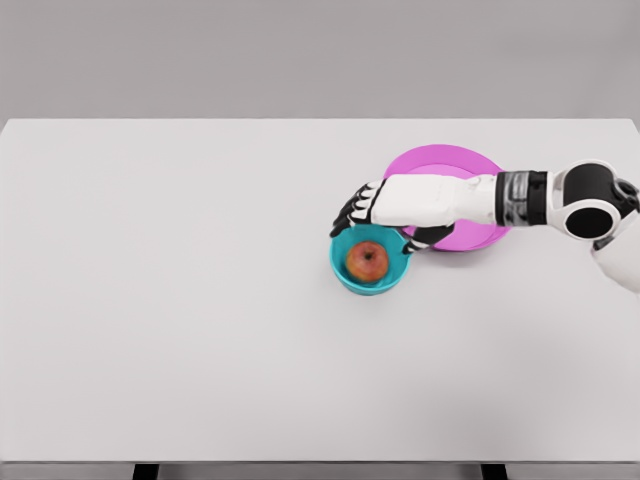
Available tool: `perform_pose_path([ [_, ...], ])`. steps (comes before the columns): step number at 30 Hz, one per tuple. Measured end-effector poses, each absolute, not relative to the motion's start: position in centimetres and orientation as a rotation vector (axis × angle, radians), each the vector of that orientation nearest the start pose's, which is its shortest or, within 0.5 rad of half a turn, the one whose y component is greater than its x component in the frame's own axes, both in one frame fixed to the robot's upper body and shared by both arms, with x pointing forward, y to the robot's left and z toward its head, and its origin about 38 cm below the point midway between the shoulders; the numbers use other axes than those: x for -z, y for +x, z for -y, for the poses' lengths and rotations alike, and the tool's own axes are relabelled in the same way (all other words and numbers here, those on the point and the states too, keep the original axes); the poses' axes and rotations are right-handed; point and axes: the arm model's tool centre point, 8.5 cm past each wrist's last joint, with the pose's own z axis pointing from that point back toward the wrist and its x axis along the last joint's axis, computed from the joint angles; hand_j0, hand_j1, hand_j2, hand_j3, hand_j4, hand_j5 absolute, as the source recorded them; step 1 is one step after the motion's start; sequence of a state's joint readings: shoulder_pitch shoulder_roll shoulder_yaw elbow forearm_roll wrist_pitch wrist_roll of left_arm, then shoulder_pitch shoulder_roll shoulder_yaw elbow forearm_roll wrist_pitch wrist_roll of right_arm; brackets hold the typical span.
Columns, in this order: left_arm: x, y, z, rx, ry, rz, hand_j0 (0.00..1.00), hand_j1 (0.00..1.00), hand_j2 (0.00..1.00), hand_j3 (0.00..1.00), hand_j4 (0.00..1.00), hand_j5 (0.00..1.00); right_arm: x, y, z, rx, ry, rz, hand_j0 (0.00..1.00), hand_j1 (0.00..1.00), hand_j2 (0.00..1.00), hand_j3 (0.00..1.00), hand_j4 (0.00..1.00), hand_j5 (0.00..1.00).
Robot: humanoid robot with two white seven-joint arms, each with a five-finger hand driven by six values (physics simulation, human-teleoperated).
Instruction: Put the apple from the pink plate into the blue bowl with your right arm
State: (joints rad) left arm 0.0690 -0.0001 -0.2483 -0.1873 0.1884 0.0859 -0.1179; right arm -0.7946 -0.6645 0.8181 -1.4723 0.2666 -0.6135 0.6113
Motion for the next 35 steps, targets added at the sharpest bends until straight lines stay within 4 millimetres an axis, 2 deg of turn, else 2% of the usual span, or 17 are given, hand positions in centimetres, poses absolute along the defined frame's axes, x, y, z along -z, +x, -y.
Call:
perform_pose_path([
  [3,26.4,0.9,-24.6,0.063,-0.071,0.022,1.00,1.00,1.00,1.00,1.00,1.00,-22.2,43.9,21.3,2.927,0.181,-2.082,1.00,1.00,1.00,1.00,1.00,1.00],
  [8,26.4,0.9,-24.6,0.063,-0.071,0.022,1.00,1.00,1.00,1.00,1.00,1.00,-24.6,45.6,28.1,2.887,0.447,-2.328,1.00,1.00,1.00,1.00,1.00,1.00],
  [11,26.4,0.9,-24.6,0.063,-0.071,0.022,1.00,1.00,1.00,1.00,1.00,1.00,-24.7,45.3,32.1,2.899,0.570,-2.417,1.00,1.00,1.00,1.00,1.00,1.00],
  [13,26.4,0.9,-24.6,0.063,-0.071,0.022,1.00,1.00,1.00,1.00,1.00,1.00,-25.5,45.4,34.0,2.888,0.651,-2.453,1.00,1.00,1.00,1.00,1.00,1.00],
  [15,26.4,0.9,-24.6,0.062,-0.071,0.022,1.00,1.00,1.00,1.00,1.00,1.00,-25.4,45.5,35.3,2.898,0.693,-2.477,1.00,1.00,1.00,1.00,1.00,1.00],
  [21,26.4,0.9,-24.6,0.062,-0.071,0.022,1.00,1.00,1.00,1.00,1.00,1.00,-23.2,44.9,37.8,2.945,0.723,-2.553,1.00,1.00,1.00,1.00,1.00,1.00],
  [25,26.4,0.9,-24.6,0.063,-0.071,0.022,1.00,1.00,1.00,1.00,1.00,1.00,-22.2,44.3,38.5,2.964,0.722,-2.579,1.00,1.00,1.00,1.00,1.00,1.00],
  [35,26.4,0.9,-24.6,0.063,-0.071,0.022,1.00,1.00,1.00,1.00,1.00,1.00,-22.2,44.3,38.6,2.956,0.730,-2.592,1.00,1.00,1.00,1.00,1.00,1.00],
])
